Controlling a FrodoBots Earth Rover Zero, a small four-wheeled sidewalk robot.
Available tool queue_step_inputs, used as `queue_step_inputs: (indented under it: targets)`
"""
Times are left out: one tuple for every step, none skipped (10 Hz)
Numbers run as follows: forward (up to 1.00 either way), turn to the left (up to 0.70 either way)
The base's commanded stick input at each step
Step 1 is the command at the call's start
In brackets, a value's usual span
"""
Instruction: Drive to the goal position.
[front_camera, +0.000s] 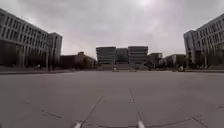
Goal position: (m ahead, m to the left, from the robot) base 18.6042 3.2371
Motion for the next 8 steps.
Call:
queue_step_inputs:
  targets:
    - [0.7,0.0]
    - [0.7,0.0]
    - [0.7,0.0]
    - [0.7,0.0]
    - [0.7,0.0]
    - [0.7,0.0]
    - [0.7,0.0]
    - [0.7,0.0]
